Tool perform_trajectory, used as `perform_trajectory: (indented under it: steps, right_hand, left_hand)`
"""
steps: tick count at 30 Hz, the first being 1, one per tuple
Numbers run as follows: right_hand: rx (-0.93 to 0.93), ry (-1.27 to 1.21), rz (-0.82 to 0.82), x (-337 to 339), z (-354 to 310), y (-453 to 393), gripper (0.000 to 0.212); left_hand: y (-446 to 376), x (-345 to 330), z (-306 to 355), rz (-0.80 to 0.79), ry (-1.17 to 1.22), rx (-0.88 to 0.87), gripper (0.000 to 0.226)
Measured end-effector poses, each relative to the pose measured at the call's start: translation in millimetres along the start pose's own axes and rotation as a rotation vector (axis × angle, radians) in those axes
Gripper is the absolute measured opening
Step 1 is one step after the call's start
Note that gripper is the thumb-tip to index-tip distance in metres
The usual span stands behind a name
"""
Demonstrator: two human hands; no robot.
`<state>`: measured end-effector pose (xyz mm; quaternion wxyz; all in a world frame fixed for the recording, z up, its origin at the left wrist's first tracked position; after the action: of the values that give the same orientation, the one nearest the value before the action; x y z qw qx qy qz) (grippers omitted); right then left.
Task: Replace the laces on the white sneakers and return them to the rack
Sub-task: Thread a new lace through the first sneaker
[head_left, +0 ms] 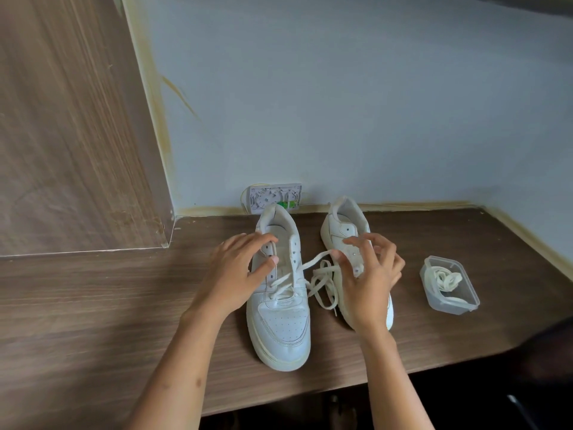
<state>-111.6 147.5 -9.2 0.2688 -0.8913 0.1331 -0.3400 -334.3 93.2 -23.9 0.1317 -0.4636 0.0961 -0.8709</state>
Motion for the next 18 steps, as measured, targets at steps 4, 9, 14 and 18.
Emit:
perform_trajectory:
  steps: [4,9,14,18]
  right_hand:
    - [-0.006,0.071,-0.078,15,4,-6,0.015]
    - [0.095,0.387,-0.382,13,11,15,0.007]
    - [0.131,0.687,-0.450,-4,16,44,0.014]
    - [0.153,0.774,-0.370,-11,7,45,0.026]
  left_hand:
    - [0,1,2,-0.010,-0.008,0.006,0.046]
    - [0,0,-3,-0.026,-0.016,0.027,0.055]
    - [1,4,0,-0.014,-0.066,0.034,0.056]
    - [2,7,0,-0.004,-0.106,0.051,0.055]
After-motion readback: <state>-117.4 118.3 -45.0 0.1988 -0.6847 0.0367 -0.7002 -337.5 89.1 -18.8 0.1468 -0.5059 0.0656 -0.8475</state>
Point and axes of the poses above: each hand's wrist, its own y-axis away from the middle knuckle, its own x-axis out of the back of the hand, z = x × y, the point moved 6 cm from there along -y, towards the middle knuckle
